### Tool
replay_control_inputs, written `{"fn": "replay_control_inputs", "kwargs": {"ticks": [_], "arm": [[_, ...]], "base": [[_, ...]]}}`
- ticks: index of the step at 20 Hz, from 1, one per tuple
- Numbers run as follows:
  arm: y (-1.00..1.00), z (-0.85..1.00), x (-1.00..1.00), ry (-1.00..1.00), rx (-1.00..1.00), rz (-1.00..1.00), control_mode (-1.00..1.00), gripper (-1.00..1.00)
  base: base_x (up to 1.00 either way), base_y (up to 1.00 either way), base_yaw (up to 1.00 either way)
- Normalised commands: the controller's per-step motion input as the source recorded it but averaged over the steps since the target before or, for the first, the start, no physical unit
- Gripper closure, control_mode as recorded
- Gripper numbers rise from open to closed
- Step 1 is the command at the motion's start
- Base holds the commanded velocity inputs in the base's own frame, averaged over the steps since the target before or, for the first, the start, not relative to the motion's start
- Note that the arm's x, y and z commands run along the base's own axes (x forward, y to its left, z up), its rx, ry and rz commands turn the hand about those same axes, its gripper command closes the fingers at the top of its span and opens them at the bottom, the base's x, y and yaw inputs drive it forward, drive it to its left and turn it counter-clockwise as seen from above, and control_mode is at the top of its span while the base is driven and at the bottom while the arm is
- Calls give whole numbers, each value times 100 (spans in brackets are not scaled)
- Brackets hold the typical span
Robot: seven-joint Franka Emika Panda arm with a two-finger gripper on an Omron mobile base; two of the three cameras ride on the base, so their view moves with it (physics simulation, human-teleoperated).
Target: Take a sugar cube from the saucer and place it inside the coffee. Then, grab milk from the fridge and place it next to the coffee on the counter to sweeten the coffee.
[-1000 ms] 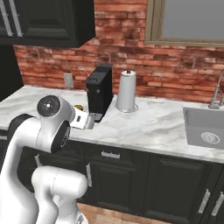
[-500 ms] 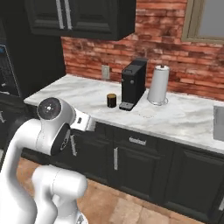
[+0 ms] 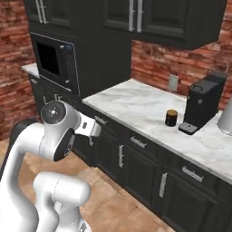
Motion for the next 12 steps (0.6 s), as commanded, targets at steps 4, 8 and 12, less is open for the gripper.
{"fn": "replay_control_inputs", "kwargs": {"ticks": [4, 8, 12], "arm": [[0, 0, 0, 0, 0, 0, 100, -100], [0, 0, 0, 0, 0, 0, 100, -100], [0, 0, 0, 0, 0, 0, 100, -100]], "base": [[7, 9, 78], [3, 7, 87], [0, 3, 95]]}}
